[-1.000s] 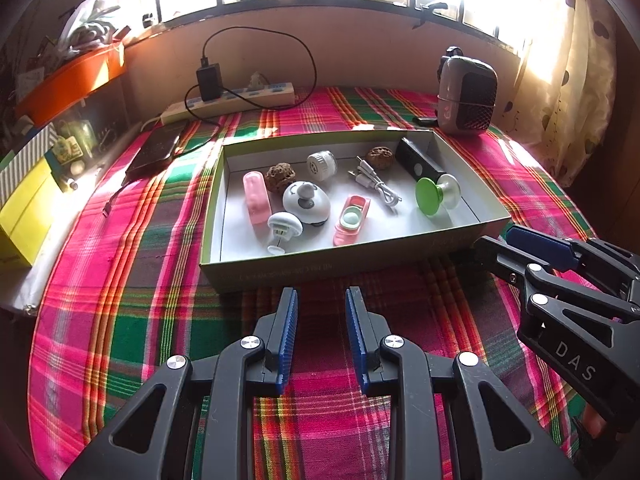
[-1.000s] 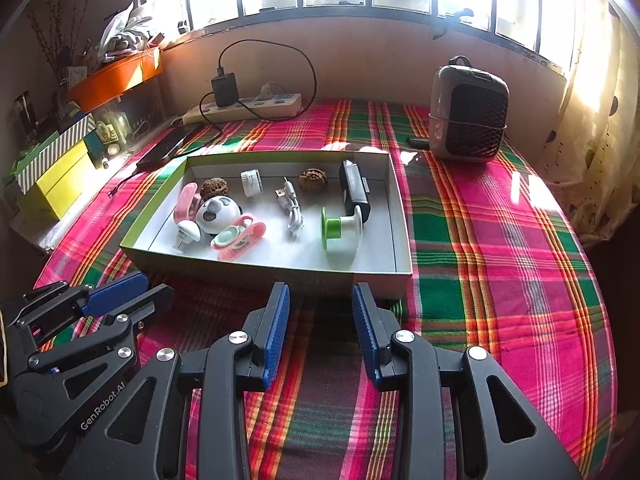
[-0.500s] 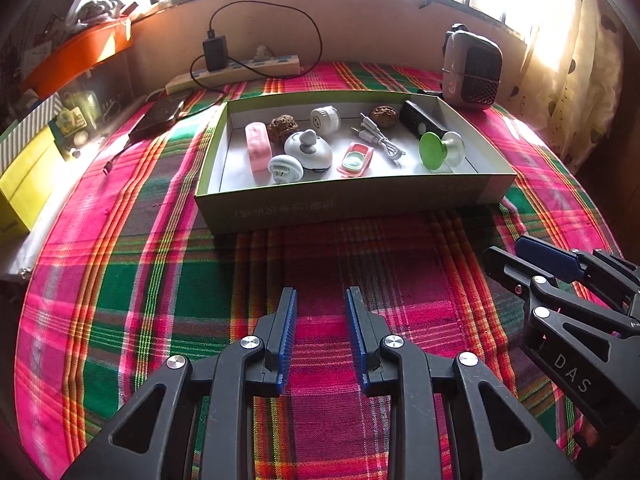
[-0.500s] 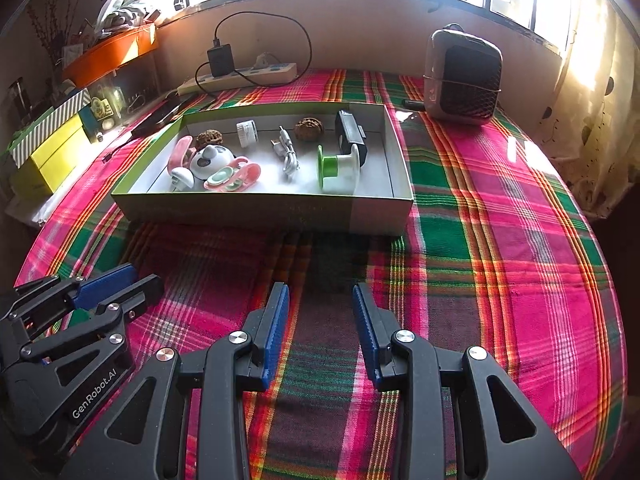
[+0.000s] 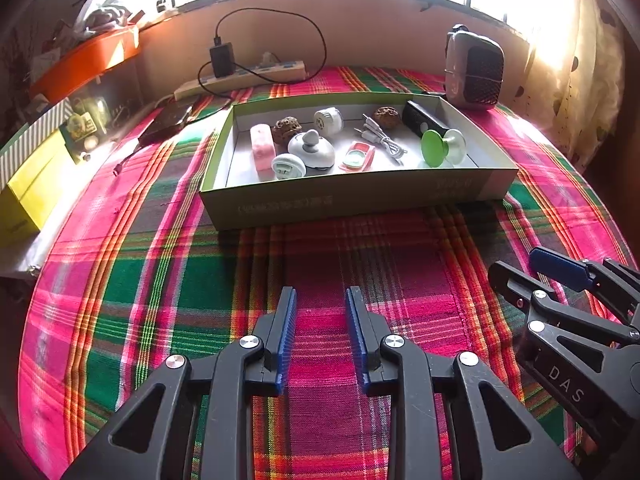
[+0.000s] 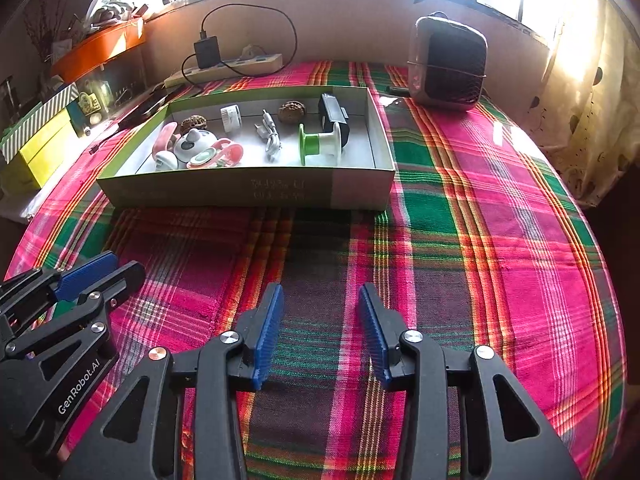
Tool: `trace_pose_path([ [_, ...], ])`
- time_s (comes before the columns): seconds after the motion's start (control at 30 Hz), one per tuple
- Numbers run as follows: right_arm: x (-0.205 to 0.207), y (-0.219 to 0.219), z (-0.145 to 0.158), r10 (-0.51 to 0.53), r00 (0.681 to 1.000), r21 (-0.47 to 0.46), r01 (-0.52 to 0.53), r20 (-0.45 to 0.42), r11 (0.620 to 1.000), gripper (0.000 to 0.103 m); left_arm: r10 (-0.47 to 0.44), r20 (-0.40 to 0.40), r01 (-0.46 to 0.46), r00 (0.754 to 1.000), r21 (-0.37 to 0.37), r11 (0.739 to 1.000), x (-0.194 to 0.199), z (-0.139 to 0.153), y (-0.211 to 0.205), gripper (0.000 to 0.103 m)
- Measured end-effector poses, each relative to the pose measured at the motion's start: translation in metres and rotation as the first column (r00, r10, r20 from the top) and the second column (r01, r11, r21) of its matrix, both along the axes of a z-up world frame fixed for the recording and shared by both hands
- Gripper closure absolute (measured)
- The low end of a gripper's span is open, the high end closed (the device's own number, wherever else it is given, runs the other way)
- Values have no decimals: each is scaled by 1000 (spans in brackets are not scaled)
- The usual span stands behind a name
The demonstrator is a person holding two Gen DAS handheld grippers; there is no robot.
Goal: Organize objects
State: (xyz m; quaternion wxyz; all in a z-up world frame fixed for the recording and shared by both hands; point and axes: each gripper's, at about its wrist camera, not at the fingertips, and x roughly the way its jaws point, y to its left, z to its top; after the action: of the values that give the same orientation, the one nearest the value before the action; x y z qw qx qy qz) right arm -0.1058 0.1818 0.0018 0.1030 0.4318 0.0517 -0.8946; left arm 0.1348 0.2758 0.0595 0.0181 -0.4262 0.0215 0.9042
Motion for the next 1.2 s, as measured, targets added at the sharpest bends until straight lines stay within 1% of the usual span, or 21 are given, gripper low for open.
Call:
trace_pose_path([
  [0.07, 0, 2, 0, -13, 1000, 3, 13, 2, 1000, 51, 0, 0, 0, 1000, 2, 1000, 0, 0, 0, 79],
  [0.17, -1, 3, 0, -19, 1000, 3, 19, 3, 1000, 48, 0, 0, 0, 1000, 0, 1000, 0, 0, 0, 79],
  [0.3, -3, 5, -1, -34, 999, 2, 34, 7, 999, 43, 1, 0, -1, 1000, 3, 1000, 0, 0, 1, 79],
  [1.2, -2, 4, -1, -35, 999, 4, 35, 7, 999, 42, 0, 0, 0, 1000, 1, 1000, 0, 0, 0, 79],
])
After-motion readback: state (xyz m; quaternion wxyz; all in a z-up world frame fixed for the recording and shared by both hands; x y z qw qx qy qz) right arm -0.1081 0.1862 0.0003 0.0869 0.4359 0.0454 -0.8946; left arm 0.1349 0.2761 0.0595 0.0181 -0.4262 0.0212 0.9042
